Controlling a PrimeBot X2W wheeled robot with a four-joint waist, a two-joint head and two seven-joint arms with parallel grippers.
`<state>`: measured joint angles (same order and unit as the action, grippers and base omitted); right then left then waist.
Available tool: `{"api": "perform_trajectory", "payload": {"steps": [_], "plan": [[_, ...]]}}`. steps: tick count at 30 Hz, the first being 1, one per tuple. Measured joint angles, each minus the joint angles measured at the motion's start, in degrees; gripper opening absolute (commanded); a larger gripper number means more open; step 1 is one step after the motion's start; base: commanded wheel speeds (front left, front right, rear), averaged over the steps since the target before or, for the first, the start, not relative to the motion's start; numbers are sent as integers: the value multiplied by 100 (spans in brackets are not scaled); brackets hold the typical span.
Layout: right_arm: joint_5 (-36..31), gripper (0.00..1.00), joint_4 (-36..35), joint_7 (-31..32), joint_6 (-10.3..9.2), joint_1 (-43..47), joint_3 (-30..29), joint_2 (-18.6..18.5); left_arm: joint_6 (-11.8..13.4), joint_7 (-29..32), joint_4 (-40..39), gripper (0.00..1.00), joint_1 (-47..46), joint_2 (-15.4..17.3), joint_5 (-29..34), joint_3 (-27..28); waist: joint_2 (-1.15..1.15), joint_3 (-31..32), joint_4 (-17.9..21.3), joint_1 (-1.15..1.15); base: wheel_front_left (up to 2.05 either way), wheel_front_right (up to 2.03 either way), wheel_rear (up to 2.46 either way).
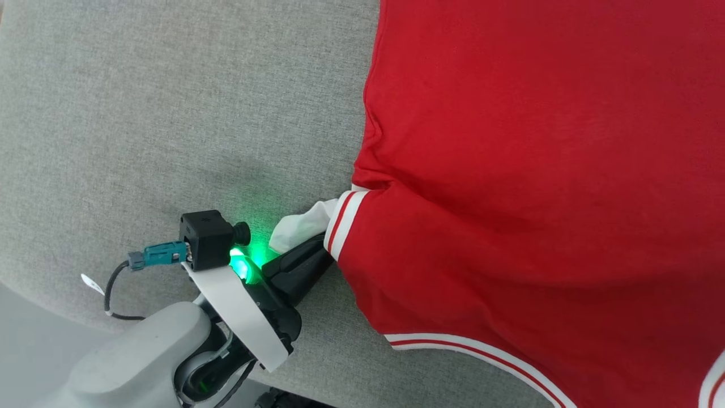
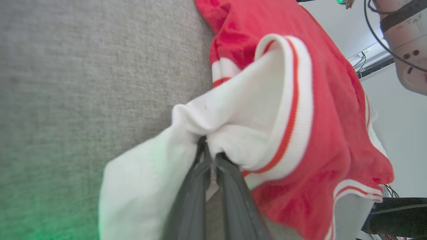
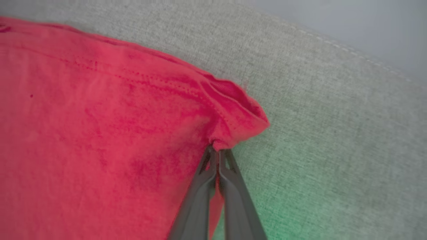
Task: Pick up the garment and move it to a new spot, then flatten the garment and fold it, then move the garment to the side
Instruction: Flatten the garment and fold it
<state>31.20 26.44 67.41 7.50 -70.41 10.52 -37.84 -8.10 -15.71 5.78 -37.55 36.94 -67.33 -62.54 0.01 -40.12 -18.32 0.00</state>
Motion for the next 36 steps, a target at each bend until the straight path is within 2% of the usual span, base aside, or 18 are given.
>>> {"api": "perform_trajectory", "payload": {"steps": [6,14,18,19,21,25,32,36], "plan": [[324,0,-100,-247,0,217,111,-111,0,8,79,0,151,10,-51,146,0,230,112,0,0,0,0],[1137,0,-932,-506,0,1246,69,-683,15,31,234,0,575,36,-191,519,-1,700,309,0,0,0,0],[1594,0,-1572,-686,0,2339,-182,-1138,48,42,300,0,859,118,-276,664,-1,988,453,0,0,0,0],[1777,0,-1878,-802,0,2953,-372,-1241,53,43,301,0,988,169,-283,711,-1,1123,543,0,0,0,0],[1913,0,-2201,-914,-1,3566,-590,-1301,77,56,280,0,1101,240,-320,754,-1,1240,651,0,0,0,0],[2080,0,-2887,-1031,0,4876,-980,-1202,177,58,205,0,1287,334,-374,914,-1,1449,871,0,0,0,0],[1984,0,-4066,-1082,-1,7063,-1560,-584,304,58,136,0,1617,434,-432,1127,-1,1743,1196,0,0,0,0],[1852,0,-4586,-864,-1,7997,-1682,-248,307,58,120,0,1728,494,-434,1201,-1,1842,1278,0,0,0,0]]}}
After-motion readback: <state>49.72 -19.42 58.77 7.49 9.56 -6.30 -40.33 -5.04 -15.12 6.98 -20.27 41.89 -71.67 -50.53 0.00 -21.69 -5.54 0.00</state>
